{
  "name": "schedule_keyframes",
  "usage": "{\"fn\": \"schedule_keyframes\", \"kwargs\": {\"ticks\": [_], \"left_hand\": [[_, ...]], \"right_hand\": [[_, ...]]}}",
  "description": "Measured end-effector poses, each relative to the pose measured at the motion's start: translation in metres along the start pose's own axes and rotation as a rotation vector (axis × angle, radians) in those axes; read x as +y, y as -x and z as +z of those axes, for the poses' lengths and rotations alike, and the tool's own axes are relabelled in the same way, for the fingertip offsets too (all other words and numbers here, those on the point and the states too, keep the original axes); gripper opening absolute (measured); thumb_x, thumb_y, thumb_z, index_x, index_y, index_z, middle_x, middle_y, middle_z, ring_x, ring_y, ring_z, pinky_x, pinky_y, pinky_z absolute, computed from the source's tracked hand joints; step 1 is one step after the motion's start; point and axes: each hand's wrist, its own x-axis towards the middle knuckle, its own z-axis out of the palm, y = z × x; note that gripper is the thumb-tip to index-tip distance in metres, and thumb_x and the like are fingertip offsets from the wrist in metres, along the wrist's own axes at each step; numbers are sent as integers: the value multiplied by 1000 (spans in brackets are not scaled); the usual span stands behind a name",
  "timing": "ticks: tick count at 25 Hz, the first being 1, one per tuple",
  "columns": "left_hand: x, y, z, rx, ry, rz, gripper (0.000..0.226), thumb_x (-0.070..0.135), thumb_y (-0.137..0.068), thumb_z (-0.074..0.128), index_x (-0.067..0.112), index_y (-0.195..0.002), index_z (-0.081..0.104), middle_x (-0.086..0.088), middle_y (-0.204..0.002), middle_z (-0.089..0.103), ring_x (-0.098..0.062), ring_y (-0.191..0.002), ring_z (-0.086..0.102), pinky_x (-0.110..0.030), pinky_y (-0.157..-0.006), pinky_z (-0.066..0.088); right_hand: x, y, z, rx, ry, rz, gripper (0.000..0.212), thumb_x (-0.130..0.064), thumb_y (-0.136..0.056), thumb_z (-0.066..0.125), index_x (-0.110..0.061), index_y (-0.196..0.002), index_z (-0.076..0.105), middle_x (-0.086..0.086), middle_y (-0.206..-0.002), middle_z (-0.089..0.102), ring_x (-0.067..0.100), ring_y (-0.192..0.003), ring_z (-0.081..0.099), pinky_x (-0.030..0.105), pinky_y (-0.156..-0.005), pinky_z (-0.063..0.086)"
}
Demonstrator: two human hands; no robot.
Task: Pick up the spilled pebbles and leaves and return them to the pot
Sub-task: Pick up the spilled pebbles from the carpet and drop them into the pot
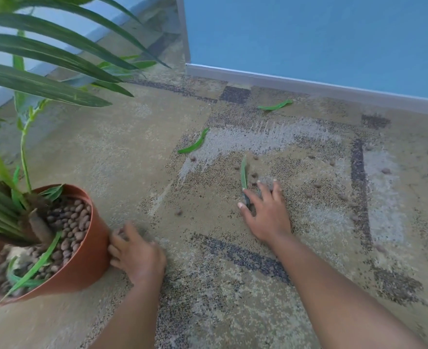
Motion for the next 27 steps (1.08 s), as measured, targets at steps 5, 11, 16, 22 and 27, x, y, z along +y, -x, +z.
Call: {"fn": "schedule_keyframes", "kwargs": {"ticks": [5, 11, 16, 22, 27], "left_hand": [[-4, 5, -3, -34, 258, 44, 70, -17, -68, 65, 26, -120, 47, -4, -137, 29, -31, -126, 29, -45, -101, 37], [-11, 26, -11, -7, 265, 29, 71, -20, -70, 63, 10, -132, 47, -17, -140, 43, -36, -129, 42, -49, -103, 43], [-23, 47, -18, 73, 335, -133, 58, -19, -76, 57, 9, -126, 59, -17, -117, 67, -35, -105, 64, -43, -88, 52], [0, 20, -23, -2, 380, -130, 50, -12, -85, 57, 13, -128, 61, -6, -107, 71, -13, -85, 59, -23, -78, 45], [-9, 29, -25, -41, 302, -21, 40, -7, -85, 62, 9, -122, 65, -12, -102, 73, -25, -85, 67, -32, -81, 53]], "right_hand": [[4, 13, -3, 78, -217, -18, 31, -28, -93, 42, -22, -117, 61, -7, -116, 55, 12, -115, 48, 42, -102, 45], [12, 40, -6, 214, -79, -11, 29, -22, -93, 50, -8, -113, 66, 5, -113, 66, 23, -112, 54, 43, -99, 49], [12, 49, -11, 158, -60, -3, 29, -7, -84, 67, -6, -114, 68, 9, -121, 66, 32, -121, 49, 42, -101, 46], [11, 54, -12, 176, -141, 48, 43, 10, -77, 68, -1, -119, 64, 13, -124, 63, 30, -122, 47, 37, -104, 42], [13, 53, -11, 189, -169, 47, 38, 9, -80, 65, 0, -116, 65, 12, -121, 65, 31, -120, 48, 41, -103, 45]]}}
